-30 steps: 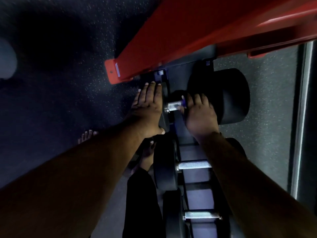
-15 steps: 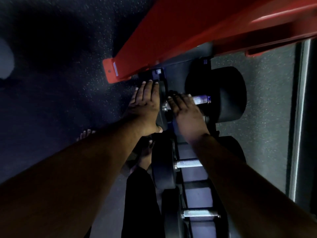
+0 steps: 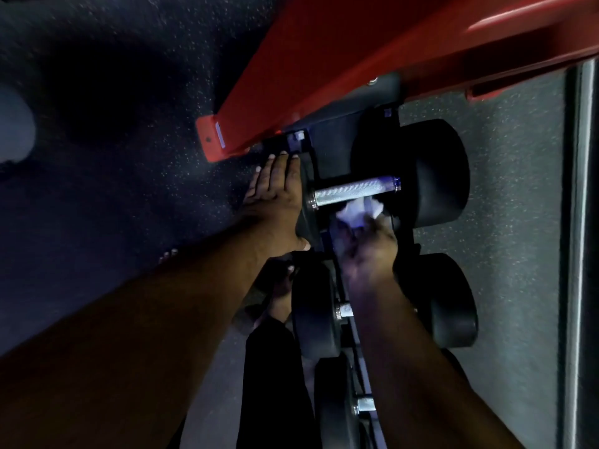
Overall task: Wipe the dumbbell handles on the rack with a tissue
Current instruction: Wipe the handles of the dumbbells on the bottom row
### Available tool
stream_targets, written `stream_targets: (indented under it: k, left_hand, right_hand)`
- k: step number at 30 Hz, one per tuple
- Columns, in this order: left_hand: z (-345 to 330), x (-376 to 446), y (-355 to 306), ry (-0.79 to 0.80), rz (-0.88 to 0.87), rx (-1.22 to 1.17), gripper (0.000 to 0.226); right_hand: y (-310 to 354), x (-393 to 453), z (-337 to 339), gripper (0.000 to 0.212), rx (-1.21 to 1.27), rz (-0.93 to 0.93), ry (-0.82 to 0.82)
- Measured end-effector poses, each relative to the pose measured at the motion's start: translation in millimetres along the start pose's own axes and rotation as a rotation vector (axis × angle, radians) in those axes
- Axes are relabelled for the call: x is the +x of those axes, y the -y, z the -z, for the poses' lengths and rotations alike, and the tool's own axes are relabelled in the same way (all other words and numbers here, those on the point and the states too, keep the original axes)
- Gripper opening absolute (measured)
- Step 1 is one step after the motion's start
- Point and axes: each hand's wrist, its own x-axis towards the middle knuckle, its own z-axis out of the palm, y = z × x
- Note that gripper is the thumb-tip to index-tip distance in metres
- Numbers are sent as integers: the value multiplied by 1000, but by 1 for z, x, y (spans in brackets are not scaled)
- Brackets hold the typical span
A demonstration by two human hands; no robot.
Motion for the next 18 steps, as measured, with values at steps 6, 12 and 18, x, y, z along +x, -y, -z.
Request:
stream_targets:
  k: [6,12,18]
  left_hand:
    - [0,1,0,10,-1,-6,152]
    - [1,0,1,12,4,-11,153]
    - [0,1,1,33,16,-16,153]
  right_hand:
    - [-5,-17,-45,25,-17,-115,133]
    - [31,-1,-37,27,311,-94,143]
    - [-6,13,-36,4,5,-145,264]
